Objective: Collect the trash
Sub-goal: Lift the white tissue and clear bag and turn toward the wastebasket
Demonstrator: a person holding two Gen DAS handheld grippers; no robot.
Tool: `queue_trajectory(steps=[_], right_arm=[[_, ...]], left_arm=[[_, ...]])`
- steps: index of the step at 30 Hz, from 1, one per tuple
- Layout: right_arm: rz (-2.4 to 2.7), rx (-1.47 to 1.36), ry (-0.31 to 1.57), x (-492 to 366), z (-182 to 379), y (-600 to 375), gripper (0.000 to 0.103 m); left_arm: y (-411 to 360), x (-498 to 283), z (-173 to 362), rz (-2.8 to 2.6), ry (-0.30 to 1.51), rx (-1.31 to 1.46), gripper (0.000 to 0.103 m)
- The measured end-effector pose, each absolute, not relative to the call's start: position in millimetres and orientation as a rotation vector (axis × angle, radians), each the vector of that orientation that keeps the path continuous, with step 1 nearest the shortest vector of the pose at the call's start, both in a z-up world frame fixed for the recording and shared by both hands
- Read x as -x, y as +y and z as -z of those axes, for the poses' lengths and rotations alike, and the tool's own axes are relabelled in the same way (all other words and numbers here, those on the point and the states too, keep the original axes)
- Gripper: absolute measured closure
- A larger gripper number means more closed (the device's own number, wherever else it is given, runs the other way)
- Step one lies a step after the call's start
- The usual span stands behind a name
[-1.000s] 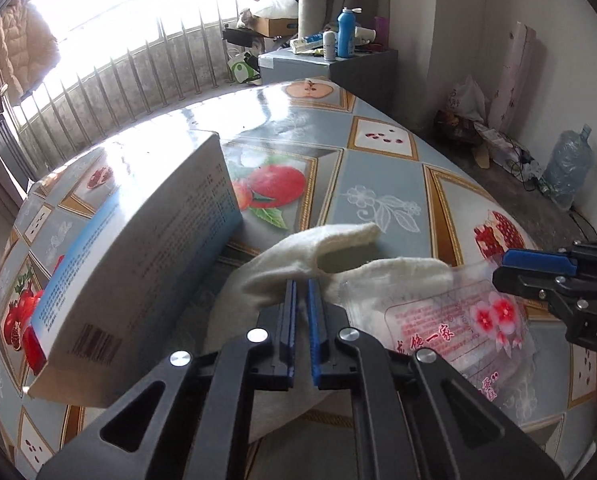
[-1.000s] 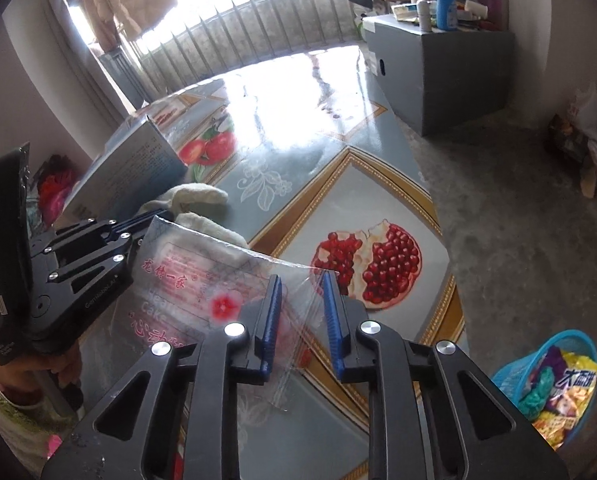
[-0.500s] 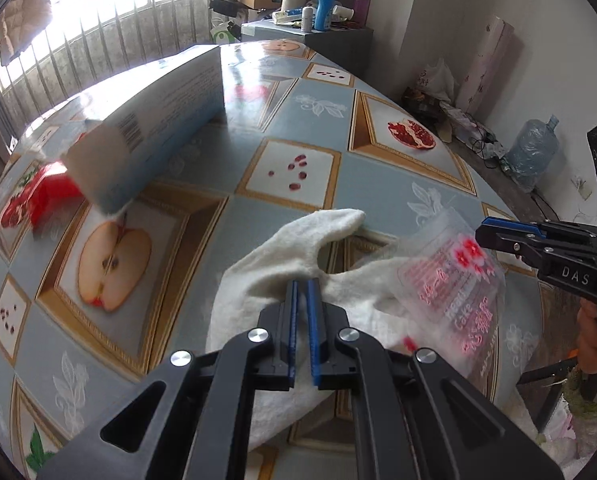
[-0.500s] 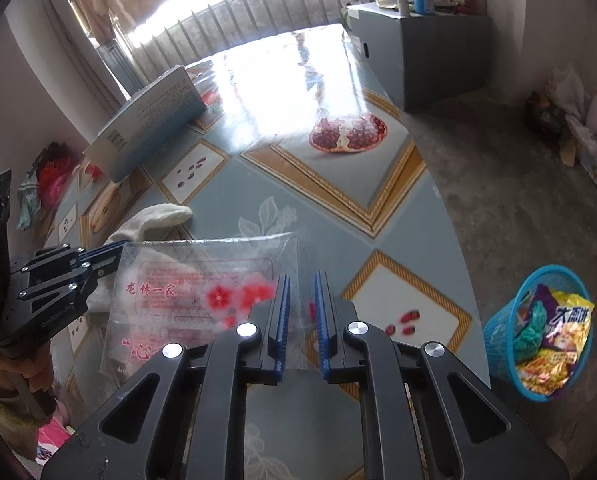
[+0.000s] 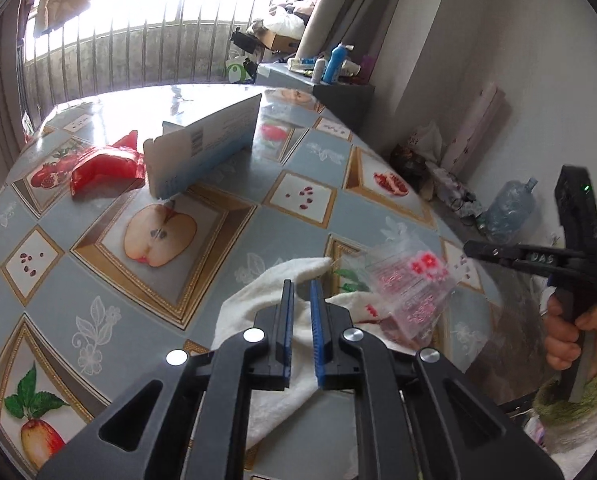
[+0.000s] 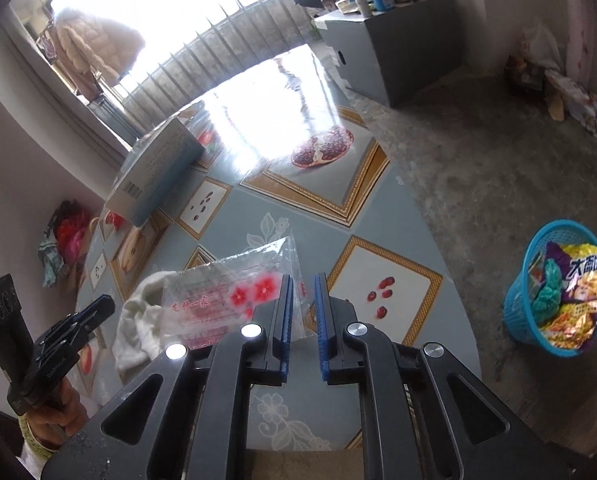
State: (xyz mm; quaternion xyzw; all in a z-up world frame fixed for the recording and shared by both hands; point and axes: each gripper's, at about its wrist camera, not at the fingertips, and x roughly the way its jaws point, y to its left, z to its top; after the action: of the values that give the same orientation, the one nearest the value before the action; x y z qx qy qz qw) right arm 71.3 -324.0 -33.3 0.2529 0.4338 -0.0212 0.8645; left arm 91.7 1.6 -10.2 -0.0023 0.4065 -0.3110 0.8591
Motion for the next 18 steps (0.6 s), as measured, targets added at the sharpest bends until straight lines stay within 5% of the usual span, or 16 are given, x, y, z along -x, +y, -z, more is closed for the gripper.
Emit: queue_trajectory(steps=[3, 10, 18], right_arm=[[0.027, -0.593, 0.919, -70.9, 36.1, -326.5, 0.09], [-0.123, -0.819, 0.975, -59.5, 53.6, -325.7, 0.066], [-0.176, -0.886, 1.034, -60.8, 68.5, -310.7, 0.066]], left_arm=[[-7.8, -88.4, 1.0, 0.764, 0.822, 0.085, 0.095], [-63.5, -94.0, 20.0, 0.828, 0.881, -0.018, 0.095], [-63.3, -112.8, 52.7, 0.768, 1.031, 0.013, 0.095]])
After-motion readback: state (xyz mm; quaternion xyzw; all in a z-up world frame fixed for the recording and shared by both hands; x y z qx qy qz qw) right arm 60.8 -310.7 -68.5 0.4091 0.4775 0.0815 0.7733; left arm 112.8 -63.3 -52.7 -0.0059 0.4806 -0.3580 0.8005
